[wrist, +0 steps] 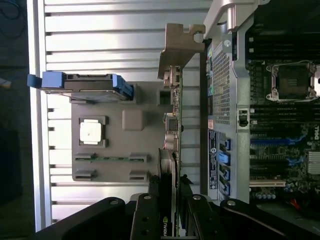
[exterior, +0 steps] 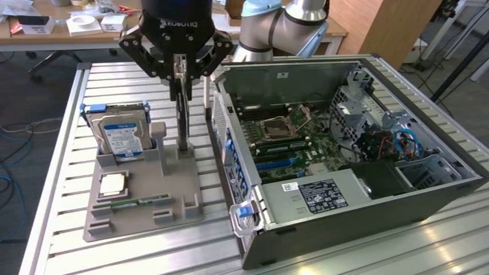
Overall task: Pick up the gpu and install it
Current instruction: 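Pick up the gpu and move the gpu toward the slot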
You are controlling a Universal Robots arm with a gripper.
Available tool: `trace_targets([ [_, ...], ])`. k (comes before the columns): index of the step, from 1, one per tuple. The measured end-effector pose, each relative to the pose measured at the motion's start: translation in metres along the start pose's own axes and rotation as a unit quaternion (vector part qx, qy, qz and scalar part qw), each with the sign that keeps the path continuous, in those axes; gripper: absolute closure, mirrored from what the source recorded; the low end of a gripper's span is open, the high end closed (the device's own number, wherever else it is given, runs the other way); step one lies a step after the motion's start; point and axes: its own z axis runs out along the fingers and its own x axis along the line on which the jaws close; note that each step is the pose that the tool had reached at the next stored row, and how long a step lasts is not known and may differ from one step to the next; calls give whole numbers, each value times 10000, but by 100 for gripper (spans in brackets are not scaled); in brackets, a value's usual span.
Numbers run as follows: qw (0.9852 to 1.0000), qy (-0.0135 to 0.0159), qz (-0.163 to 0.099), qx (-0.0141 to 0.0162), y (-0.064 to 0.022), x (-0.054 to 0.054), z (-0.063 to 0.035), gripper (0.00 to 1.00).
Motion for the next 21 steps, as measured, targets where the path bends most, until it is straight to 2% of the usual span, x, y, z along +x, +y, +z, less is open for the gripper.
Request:
trace_targets([
  [8, 10000, -1, 0, -1, 6, 5, -151, 74],
  [16, 10000, 1, -1, 1, 7, 0, -160, 74],
  [21, 10000, 0, 0, 0, 10, -76, -162, 74],
])
